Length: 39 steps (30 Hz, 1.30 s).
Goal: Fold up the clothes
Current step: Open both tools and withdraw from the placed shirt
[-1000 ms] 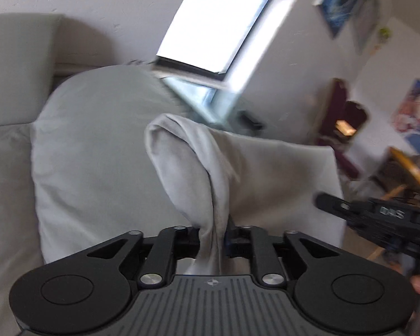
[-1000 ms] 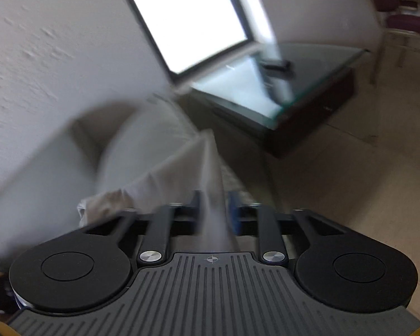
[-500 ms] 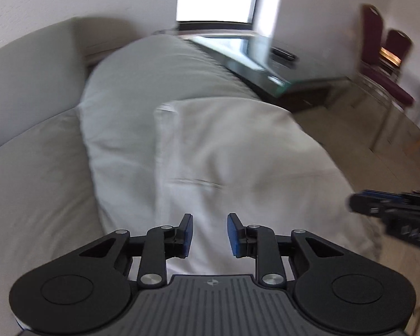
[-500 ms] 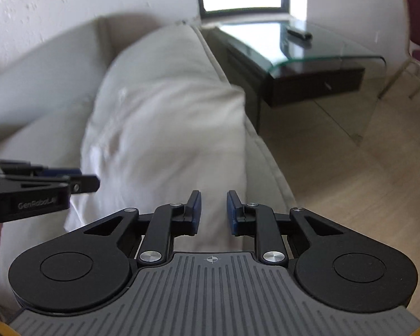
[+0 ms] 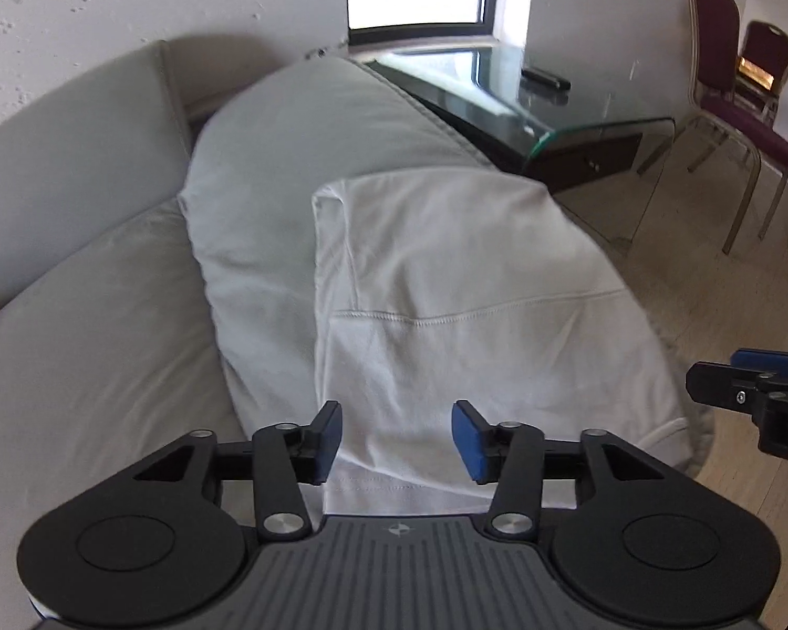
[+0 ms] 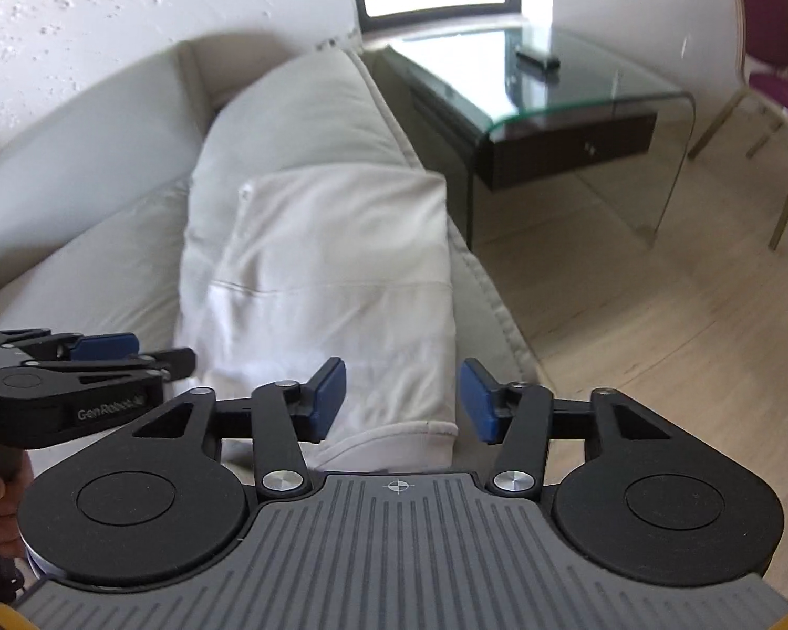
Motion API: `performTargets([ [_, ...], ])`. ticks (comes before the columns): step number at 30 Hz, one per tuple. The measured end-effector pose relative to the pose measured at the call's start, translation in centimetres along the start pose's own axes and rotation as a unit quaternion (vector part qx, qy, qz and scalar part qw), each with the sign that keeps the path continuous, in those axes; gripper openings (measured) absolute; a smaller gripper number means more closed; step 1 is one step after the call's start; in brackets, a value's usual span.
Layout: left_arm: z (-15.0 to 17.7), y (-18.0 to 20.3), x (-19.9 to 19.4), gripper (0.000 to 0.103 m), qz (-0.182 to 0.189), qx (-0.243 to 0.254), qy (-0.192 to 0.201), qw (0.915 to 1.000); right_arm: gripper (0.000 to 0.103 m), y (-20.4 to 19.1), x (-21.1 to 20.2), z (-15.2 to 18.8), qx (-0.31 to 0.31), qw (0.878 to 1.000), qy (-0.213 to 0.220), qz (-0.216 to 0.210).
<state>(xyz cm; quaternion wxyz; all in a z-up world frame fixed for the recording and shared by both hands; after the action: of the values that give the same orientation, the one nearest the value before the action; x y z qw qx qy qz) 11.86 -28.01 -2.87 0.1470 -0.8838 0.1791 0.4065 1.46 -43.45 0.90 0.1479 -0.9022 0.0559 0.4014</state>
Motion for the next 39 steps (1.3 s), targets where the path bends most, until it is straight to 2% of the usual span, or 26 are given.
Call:
performTargets([
  [1, -0.1, -0.2, -1.0, 0.056, 0.005, -0.005, -0.002, 1.0000, 0.060, -0.6, -1.1, -0.1, -0.003, 1.000, -0.002, -0.003],
  [2, -0.1, -0.3, -2.1, 0.069, 0.012, -0.012, -0.003, 0.9999, 0.063, -1.1, -2.2, -0.1, -0.006, 1.000, -0.004, -0.008],
  [3, 0.0, -0.4, -3.2, 0.077, 0.014, -0.017, 0.001, 0.9998, 0.064, -1.6, -3.2, -0.1, -0.005, 1.000, -0.006, -0.018],
  [4, 0.1, -0.5, -4.3, 0.079, 0.017, -0.021, 0.004, 0.9996, 0.065, -2.1, -4.3, -0.1, -0.004, 1.000, -0.007, -0.027],
  [6, 0.4, -0.6, -6.7, 0.092, 0.011, -0.022, 0.017, 0.9996, 0.068, -3.2, -6.3, -0.1, -0.006, 0.999, -0.007, -0.035],
  [8, 0.7, -0.7, -8.7, 0.097, 0.009, -0.025, 0.027, 0.9993, 0.073, -4.2, -7.9, 0.0, -0.014, 0.999, -0.005, -0.036],
  [12, 1.4, -0.7, -12.4, 0.098, 0.027, -0.015, 0.044, 0.9985, 0.074, -5.6, -11.0, 0.5, -0.026, 0.999, 0.002, -0.024],
  [19, 3.5, -1.1, -16.1, 0.099, 0.015, -0.032, 0.062, 0.9975, 0.074, -6.4, -13.9, 2.3, -0.028, 0.999, -0.012, -0.010],
  [30, 5.2, -0.8, -16.8, 0.098, 0.020, -0.054, 0.059, 0.9966, 0.074, -6.1, -14.9, 3.5, -0.022, 1.000, -0.010, -0.004],
  [39, 5.6, -0.3, -16.5, 0.098, 0.019, -0.051, 0.060, 0.9967, 0.074, -5.9, -14.8, 3.8, -0.023, 1.000, -0.005, 0.005],
])
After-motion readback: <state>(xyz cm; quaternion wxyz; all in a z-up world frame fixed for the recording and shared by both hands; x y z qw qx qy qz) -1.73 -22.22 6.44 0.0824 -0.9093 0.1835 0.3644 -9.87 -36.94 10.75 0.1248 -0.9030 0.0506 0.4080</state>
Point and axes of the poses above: each gripper's, at about its wrist camera, not at the fingertips, and x roughly the way its jaws point, y to its right, z to its underside, the point moved 3 cm from there along x, roughly the way its jaws point, and after that the axes turned 8 degrees about -z, right-handed, at the moved point
